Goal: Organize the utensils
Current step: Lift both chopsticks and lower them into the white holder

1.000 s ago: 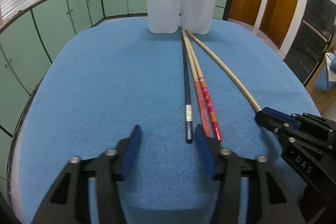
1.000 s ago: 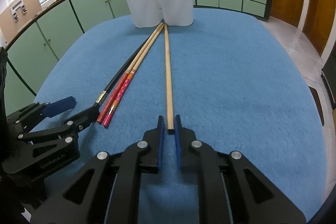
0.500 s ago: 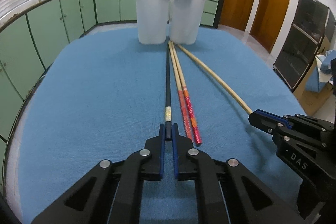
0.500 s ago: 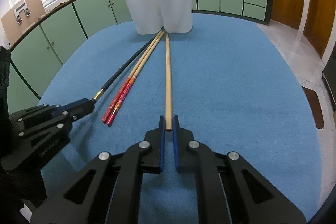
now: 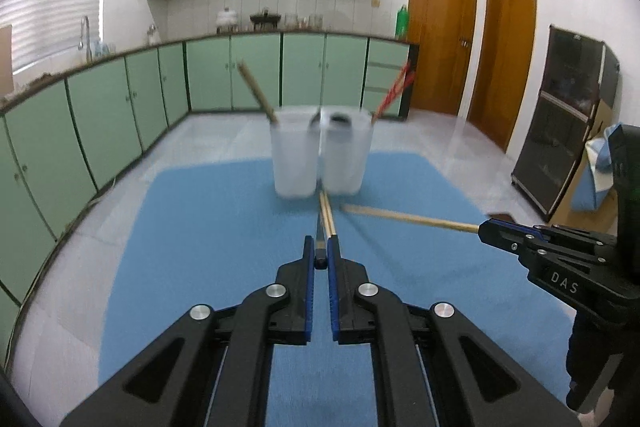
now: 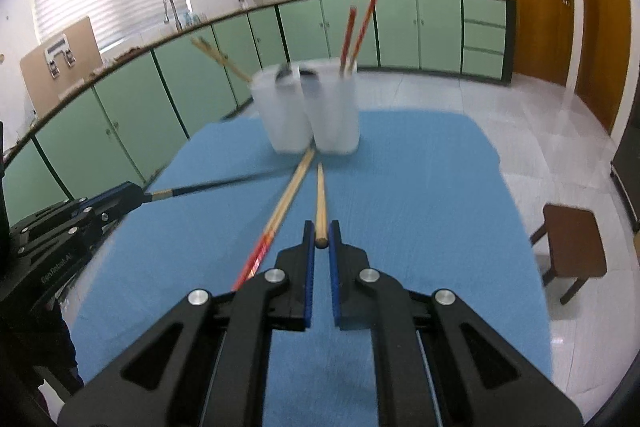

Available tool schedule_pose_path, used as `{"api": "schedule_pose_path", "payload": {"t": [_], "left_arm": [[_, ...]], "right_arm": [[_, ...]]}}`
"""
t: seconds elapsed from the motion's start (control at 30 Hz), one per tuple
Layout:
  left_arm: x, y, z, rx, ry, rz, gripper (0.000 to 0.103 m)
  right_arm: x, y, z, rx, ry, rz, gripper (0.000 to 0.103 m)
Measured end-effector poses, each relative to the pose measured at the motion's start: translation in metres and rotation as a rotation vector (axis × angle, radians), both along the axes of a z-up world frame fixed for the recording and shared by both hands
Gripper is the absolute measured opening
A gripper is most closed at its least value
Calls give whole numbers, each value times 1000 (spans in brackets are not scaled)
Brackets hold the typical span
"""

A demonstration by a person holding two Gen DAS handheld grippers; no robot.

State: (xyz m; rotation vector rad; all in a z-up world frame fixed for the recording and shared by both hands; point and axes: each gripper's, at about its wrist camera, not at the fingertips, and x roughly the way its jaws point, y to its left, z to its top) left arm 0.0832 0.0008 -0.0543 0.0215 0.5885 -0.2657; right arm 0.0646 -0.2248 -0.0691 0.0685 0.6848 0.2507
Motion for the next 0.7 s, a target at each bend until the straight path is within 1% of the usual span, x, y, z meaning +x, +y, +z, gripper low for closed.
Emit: {"api": "schedule_pose_path", "payload": {"t": [0.13, 0.33, 0.5, 0.6, 0.7], "left_arm": [[3, 3, 24, -14, -51, -17, 6], [11, 0, 50, -36, -96, -45, 6], [26, -3, 58, -38, -104, -66, 6], [33, -4, 63, -35, -106, -76, 6], [40, -3, 69, -31, -111, -81, 6]], "right_arm": [[5, -1, 31, 13, -54, 22, 6], [14, 1, 64, 31, -95, 59, 6], [30, 5, 84, 27, -88, 102, 6], [40, 6, 95, 12, -93, 108, 6], [48, 3, 109, 23, -102, 115, 6]]}}
